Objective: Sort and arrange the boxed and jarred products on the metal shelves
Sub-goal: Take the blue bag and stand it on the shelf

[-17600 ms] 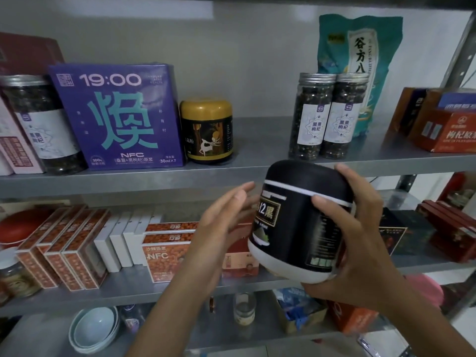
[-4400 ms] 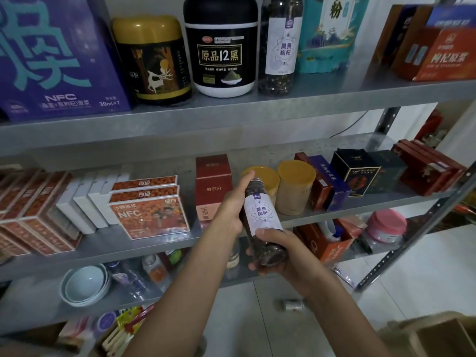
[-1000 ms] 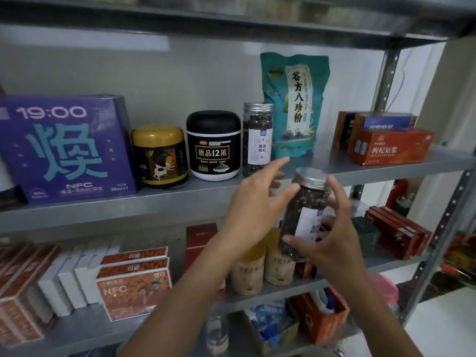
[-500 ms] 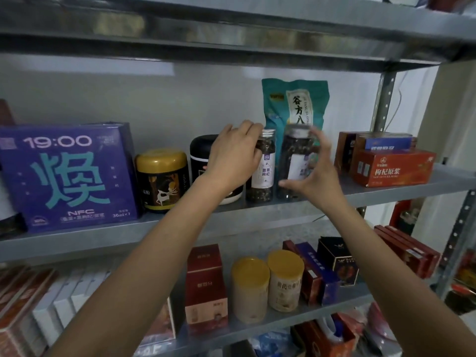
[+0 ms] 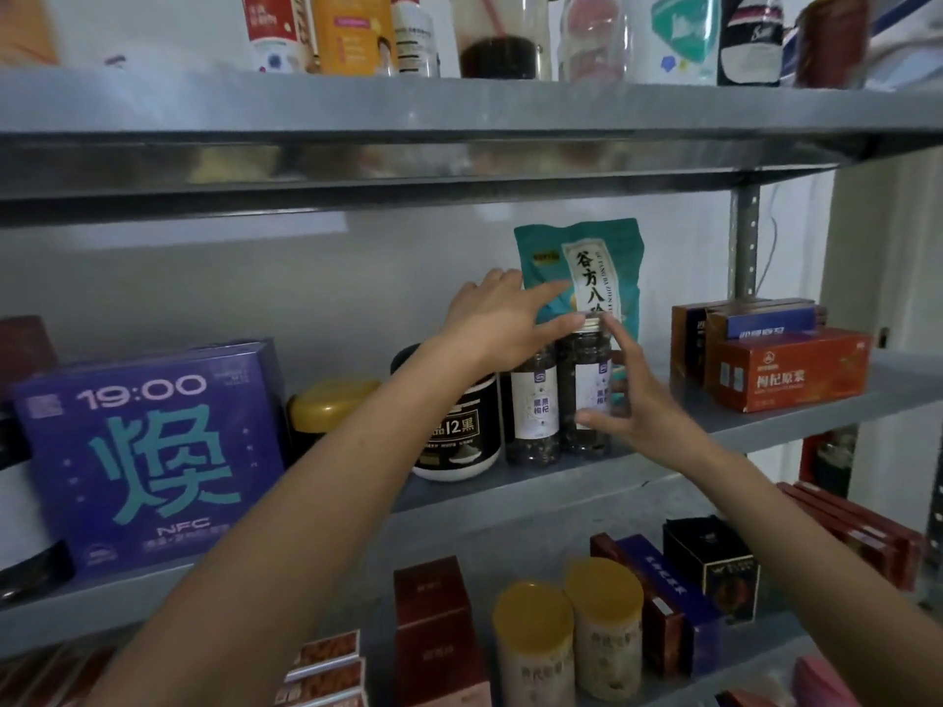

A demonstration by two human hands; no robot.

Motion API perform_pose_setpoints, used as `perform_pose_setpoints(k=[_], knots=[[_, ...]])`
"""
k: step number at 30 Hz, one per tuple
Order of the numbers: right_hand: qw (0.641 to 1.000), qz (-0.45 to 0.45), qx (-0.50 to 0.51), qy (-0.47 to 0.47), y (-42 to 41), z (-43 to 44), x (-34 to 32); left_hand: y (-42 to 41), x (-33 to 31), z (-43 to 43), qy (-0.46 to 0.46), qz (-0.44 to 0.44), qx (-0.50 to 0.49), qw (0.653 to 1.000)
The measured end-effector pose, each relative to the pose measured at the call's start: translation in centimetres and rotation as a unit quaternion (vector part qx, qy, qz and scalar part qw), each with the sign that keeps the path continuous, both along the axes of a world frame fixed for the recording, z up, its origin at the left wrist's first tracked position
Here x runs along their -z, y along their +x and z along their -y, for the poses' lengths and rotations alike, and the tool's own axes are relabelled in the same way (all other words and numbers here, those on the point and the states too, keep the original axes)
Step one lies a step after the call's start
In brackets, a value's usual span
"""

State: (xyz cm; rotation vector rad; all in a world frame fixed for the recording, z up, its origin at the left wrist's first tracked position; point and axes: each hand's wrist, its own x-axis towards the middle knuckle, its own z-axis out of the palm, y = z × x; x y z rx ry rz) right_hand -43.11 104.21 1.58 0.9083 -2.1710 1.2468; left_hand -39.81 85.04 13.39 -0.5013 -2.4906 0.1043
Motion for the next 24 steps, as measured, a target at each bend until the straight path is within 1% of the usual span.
perform_pose_setpoints(k=[2,3,5,6,8,10,12,14,17,19,22,24], knots=[[1.000,0.000,-0.020,-0.022,-0.1,-1.0,0.0,-0.3,-0.3,-0.8,-0.013,-0.022,-0.006,1.000],[0.999,-0.008,-0.011,-0.049,-0.5,-1.5,-0.2,-0.4,-0.3,-1.2,-0.017,-0.031,-0.003,0.999],[0.993,-0.039,0.047,-0.099,-1.9,-2.8,-0.7,-0.5,0.0,-2.0,-0.027,-0.018,0.005,0.999],[0.987,-0.065,0.106,-0.099,-2.7,-3.3,-1.2,-0.5,0.4,-2.3,-0.031,-0.003,0.006,0.999],[0.970,-0.112,0.212,-0.050,-4.6,-3.8,-2.1,-0.5,1.3,-2.7,-0.022,0.018,-0.002,1.000],[0.960,-0.128,0.246,0.026,-6.3,-3.5,-2.6,-0.4,1.3,-2.9,0.005,0.040,-0.013,0.999],[0.958,-0.096,0.257,0.084,-7.9,-2.7,-2.7,-0.1,0.6,-3.4,0.030,0.075,-0.030,0.996],[0.958,-0.056,0.256,0.119,-9.5,-1.9,-2.6,0.2,0.3,-4.2,0.049,0.101,-0.052,0.992],[0.948,-0.037,0.276,0.151,-11.5,-0.8,-2.0,0.8,0.9,-5.5,0.066,0.096,-0.096,0.989],[0.941,-0.049,0.296,0.159,-12.6,-0.2,-1.0,0.9,1.5,-6.0,0.082,0.086,-0.112,0.987],[0.943,-0.078,0.291,0.140,-13.8,0.2,0.1,0.7,2.1,-6.3,0.073,0.057,-0.132,0.987],[0.947,-0.084,0.272,0.146,-14.2,0.4,0.1,0.5,2.2,-6.5,0.073,0.050,-0.144,0.986]])
